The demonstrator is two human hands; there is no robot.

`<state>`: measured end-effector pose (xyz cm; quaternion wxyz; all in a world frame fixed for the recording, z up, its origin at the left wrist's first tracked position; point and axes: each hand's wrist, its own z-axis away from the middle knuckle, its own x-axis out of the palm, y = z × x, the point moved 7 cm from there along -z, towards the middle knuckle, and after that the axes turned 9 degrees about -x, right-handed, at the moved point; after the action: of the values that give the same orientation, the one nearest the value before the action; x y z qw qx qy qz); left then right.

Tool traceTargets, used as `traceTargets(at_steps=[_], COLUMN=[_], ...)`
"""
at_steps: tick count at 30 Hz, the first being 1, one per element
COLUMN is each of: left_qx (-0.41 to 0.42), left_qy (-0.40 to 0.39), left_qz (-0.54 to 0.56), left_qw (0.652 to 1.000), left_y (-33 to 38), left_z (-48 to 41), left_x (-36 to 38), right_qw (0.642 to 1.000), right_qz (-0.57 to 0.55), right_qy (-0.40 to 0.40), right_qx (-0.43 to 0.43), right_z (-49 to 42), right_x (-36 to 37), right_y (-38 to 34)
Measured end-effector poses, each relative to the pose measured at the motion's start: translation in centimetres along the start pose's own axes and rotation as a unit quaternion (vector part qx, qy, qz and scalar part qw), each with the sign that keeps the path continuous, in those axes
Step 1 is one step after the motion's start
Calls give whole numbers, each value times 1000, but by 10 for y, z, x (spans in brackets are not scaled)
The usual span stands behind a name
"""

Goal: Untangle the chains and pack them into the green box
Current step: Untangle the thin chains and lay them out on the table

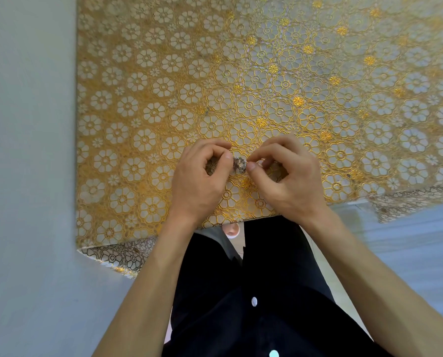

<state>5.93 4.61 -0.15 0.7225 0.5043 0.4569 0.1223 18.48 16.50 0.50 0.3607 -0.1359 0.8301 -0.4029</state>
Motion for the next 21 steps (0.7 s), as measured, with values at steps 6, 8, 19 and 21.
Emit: traceTargets(at_steps=[6, 8, 19, 21], left_qx=[8, 12, 31, 28], left_qy=[-8, -11, -21, -16], left_qz=[-18, -26, -40, -44], left_qw=[1000, 1000, 998, 999], left_y=[0, 0, 4, 5], left_z=[0, 0, 2, 2], left_x=[1, 2, 2, 1], right_qw=[1000, 1000, 999, 999], right_qz=[1, 4, 33, 34], right_qy=[-11, -17, -16, -17], right_qx=[-14, -11, -10, -10], right_z=[-1, -1, -1, -1], right_x=[2, 3, 5, 5], right_y=[-2, -1, 3, 3])
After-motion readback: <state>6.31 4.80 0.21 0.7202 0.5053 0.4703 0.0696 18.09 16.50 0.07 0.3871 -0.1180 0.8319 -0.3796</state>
